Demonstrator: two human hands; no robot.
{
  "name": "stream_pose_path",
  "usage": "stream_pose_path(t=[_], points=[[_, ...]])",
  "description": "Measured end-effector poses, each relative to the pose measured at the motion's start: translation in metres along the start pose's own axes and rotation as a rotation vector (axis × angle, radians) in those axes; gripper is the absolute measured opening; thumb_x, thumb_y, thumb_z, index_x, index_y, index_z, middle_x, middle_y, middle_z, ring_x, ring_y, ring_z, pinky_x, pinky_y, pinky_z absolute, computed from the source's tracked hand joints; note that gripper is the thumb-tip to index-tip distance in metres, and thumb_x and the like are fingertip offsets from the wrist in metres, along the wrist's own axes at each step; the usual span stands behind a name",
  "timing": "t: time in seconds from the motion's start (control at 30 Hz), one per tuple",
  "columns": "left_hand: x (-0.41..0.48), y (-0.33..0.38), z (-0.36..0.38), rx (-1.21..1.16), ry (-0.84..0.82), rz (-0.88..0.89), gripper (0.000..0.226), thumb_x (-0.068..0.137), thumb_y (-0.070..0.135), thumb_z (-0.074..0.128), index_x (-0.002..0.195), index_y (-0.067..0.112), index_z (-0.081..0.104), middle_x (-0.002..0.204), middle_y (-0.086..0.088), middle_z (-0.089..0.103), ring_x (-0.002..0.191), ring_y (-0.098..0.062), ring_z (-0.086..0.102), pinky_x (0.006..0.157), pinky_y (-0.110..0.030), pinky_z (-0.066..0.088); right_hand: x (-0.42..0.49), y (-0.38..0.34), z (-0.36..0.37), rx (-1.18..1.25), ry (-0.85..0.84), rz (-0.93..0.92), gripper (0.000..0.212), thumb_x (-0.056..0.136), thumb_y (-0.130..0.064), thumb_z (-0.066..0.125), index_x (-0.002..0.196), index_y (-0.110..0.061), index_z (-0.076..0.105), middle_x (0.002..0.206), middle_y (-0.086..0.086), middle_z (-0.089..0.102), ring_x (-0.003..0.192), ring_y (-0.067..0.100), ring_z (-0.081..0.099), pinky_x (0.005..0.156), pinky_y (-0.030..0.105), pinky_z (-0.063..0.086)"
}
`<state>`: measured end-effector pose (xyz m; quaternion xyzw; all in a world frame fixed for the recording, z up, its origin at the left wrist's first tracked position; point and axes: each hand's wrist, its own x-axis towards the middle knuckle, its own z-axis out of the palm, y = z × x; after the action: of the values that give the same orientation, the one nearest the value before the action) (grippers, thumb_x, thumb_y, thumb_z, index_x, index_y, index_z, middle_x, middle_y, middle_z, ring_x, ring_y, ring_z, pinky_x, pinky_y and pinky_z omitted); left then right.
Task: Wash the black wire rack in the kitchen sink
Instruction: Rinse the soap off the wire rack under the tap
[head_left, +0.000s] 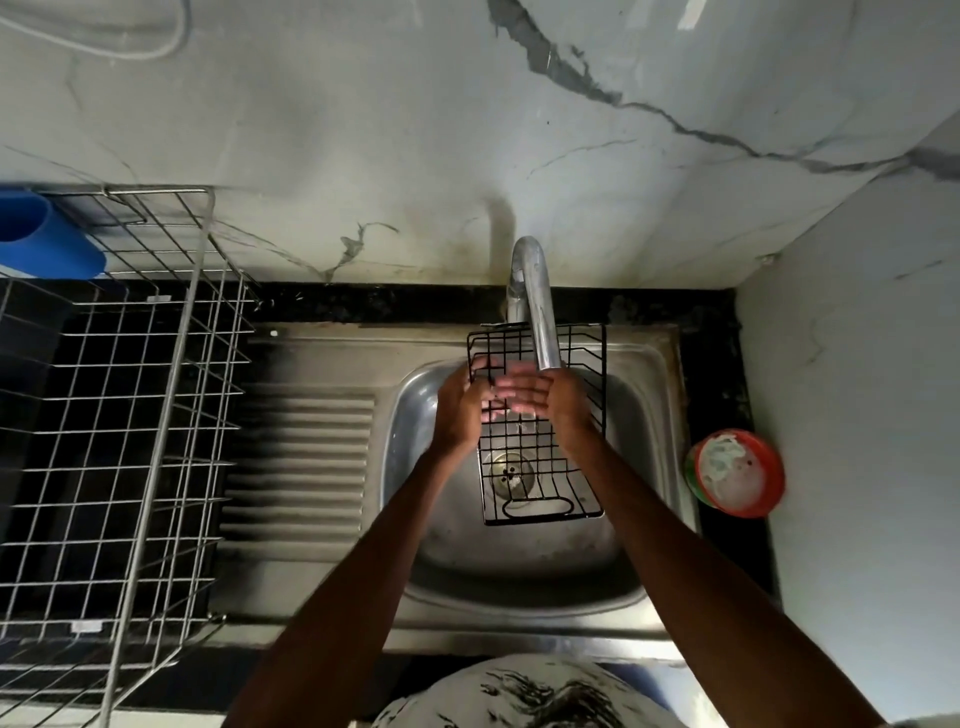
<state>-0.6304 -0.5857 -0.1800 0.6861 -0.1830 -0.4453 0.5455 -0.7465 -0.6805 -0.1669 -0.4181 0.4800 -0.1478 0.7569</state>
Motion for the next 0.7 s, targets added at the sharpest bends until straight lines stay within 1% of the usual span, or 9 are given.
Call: stream_pose_path(t=[0.07,0.1,0.23,0.3,0.37,0.43,0.5,0.57,0.7], points=[[0.0,0.0,0.002,-0.012,-0.024,0.01,0.043,0.088,0.022,0.048,0.124,0.008,0.064,0.106,-0.022,0.073,0.094,-0.041,0.072,0.072,-0.049,0.063,0.006,-0.01,0.003,0.154,0.003,-0.024,0.061,0.107,-0.039,0.025,0.122,0.005,0.064,0.111,0.025,0.072,0.095,0.032,0.073,0.075,0.033,0.06],[-0.002,0.001,0.003,-0.007,-0.022,0.028,0.041,0.088,0.021,0.048,0.123,0.008,0.064,0.105,-0.022,0.073,0.093,-0.041,0.072,0.074,-0.051,0.063,0.005,-0.012,0.005,0.189,-0.029,-0.022,0.062,0.106,-0.04,0.025,0.124,0.005,0.063,0.114,0.025,0.071,0.097,0.032,0.072,0.077,0.035,0.06],[-0.007,0.007,0.007,0.028,0.032,0.142,0.039,0.092,0.022,0.045,0.119,0.003,0.065,0.087,-0.009,0.073,0.076,-0.014,0.071,0.063,-0.027,0.057,-0.015,0.019,0.006,0.175,-0.138,0.091,0.056,0.107,-0.035,0.025,0.121,0.0,0.066,0.112,0.015,0.074,0.099,0.025,0.073,0.079,0.035,0.058],[-0.007,0.008,0.005,0.02,0.062,0.16,0.039,0.093,0.023,0.046,0.12,0.004,0.065,0.088,-0.008,0.073,0.077,-0.012,0.07,0.064,-0.023,0.055,-0.026,0.042,-0.002,0.157,-0.145,0.164,0.056,0.107,-0.035,0.026,0.121,0.003,0.065,0.115,0.018,0.073,0.106,0.03,0.071,0.088,0.038,0.056],[-0.005,0.009,0.003,0.001,0.054,0.142,0.037,0.093,0.028,0.05,0.122,0.01,0.065,0.099,-0.017,0.073,0.087,-0.027,0.071,0.069,-0.032,0.058,-0.03,0.061,-0.01,0.081,-0.119,0.22,0.059,0.107,-0.031,0.024,0.116,0.008,0.066,0.112,0.022,0.073,0.108,0.036,0.07,0.095,0.042,0.054],[-0.004,0.007,0.003,0.034,0.037,0.159,0.039,0.092,0.033,0.052,0.122,0.012,0.065,0.104,-0.018,0.073,0.091,-0.037,0.071,0.072,-0.043,0.06,-0.028,0.067,-0.013,-0.042,-0.094,0.269,0.06,0.107,-0.028,0.022,0.109,0.01,0.069,0.104,0.023,0.074,0.103,0.038,0.072,0.096,0.045,0.054],[-0.006,0.006,0.002,0.092,0.031,0.213,0.035,0.092,0.036,0.052,0.12,0.019,0.066,0.103,-0.012,0.074,0.091,-0.036,0.072,0.075,-0.051,0.061,-0.025,0.061,-0.011,-0.199,-0.105,0.249,0.059,0.108,-0.026,0.023,0.104,0.008,0.071,0.096,0.019,0.076,0.093,0.034,0.075,0.093,0.047,0.056],[-0.005,0.005,0.002,0.152,0.026,0.262,0.034,0.094,0.037,0.049,0.119,0.022,0.066,0.101,-0.007,0.075,0.088,-0.03,0.073,0.074,-0.054,0.061,-0.021,0.044,-0.006,-0.262,-0.113,0.163,0.057,0.11,-0.026,0.025,0.102,0.008,0.07,0.092,0.017,0.077,0.087,0.031,0.076,0.081,0.04,0.059],[-0.007,0.014,0.003,0.136,0.002,0.276,0.038,0.09,0.029,0.047,0.119,0.012,0.065,0.099,-0.002,0.074,0.088,-0.01,0.071,0.074,-0.025,0.057,-0.01,0.003,-0.001,-0.096,-0.03,0.022,0.053,0.109,-0.025,0.029,0.106,0.01,0.068,0.094,0.019,0.076,0.086,0.03,0.076,0.07,0.033,0.06]])
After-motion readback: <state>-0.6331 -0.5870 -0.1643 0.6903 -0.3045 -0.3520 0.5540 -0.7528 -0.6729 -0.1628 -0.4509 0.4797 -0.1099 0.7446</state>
